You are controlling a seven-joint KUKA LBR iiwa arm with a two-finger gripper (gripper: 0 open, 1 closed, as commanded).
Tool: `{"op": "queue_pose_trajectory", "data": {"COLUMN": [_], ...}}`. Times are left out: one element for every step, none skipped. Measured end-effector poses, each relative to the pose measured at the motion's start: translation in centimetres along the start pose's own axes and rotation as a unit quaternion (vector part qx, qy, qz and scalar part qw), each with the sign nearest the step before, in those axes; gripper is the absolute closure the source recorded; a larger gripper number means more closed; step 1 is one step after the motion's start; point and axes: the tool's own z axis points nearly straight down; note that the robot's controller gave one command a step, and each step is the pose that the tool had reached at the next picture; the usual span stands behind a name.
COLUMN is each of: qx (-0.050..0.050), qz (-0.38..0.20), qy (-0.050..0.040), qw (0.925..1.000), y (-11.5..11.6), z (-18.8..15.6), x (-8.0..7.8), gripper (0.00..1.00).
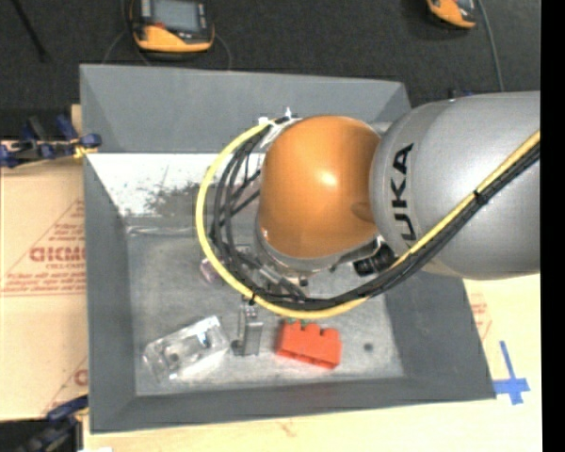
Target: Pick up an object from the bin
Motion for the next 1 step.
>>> {"op": "queue_pose_trajectory", "data": {"qx": [0.0], "qz": [0.097], "qy": [0.0001], "qw": [0.9952], "y": [1.0], "z": [13.82], "x": [-0.25], "gripper": [0.0]}}
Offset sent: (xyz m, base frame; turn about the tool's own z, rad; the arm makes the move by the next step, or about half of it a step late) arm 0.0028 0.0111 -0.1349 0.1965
